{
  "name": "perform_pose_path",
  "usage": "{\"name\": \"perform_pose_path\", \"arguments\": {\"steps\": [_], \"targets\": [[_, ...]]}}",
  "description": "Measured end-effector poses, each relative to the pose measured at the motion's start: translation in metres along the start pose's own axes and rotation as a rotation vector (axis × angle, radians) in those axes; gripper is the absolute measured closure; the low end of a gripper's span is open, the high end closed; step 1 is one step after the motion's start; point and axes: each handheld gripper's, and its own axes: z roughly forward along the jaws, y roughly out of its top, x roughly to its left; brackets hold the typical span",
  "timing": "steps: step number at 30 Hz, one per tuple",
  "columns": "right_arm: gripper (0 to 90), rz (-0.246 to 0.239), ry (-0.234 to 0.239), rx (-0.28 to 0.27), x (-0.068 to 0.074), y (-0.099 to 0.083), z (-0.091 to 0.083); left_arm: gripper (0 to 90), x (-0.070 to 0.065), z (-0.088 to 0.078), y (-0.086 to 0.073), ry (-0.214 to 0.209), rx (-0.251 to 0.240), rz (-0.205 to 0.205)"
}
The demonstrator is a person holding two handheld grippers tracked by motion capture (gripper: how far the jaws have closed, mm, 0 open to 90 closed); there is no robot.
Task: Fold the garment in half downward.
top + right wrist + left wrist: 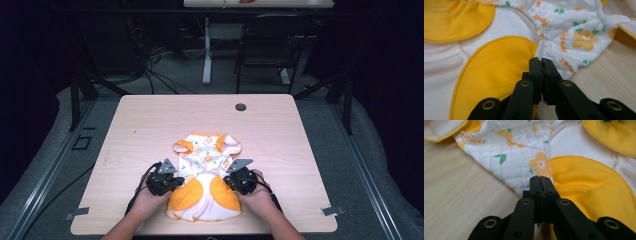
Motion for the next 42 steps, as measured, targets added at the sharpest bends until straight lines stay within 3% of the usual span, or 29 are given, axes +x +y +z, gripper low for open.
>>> {"name": "perform_pose_path", "arguments": {"steps": [13,18,22,27,32,35,38,42], "targets": [[86.8,-0.024,0.055,0.043,0.011,-0.002,-0.007,88.8,-0.012,-0.009,-0.008,-0.021,0.025,0.013],[81.3,-0.02,0.058,0.042,0.01,-0.002,-0.008,86.0,-0.011,-0.009,-0.006,-0.015,0.021,0.021],[81.7,-0.022,0.051,0.016,0.006,0.002,-0.011,84.2,-0.002,-0.011,0.001,-0.019,-0.008,-0.007],[81.0,0.016,0.031,-0.027,-0.01,0.015,-0.014,80.3,0.011,-0.012,0.014,-0.024,-0.034,-0.042],[82.3,0.039,0.034,-0.038,-0.023,0.023,-0.014,75.8,0.019,-0.009,0.023,-0.017,-0.042,-0.047],[83.8,0.087,0.039,-0.046,-0.039,0.03,-0.011,73.9,0.025,-0.007,0.03,-0.011,-0.032,-0.049],[84.8,0.095,0.026,-0.049,-0.046,0.034,-0.012,73.4,0.032,-0.006,0.039,-0.014,-0.044,-0.066],[85.6,0.093,0.006,-0.053,-0.055,0.043,-0.012,73.6,0.04,-0.006,0.052,-0.006,-0.052,-0.058]]}}
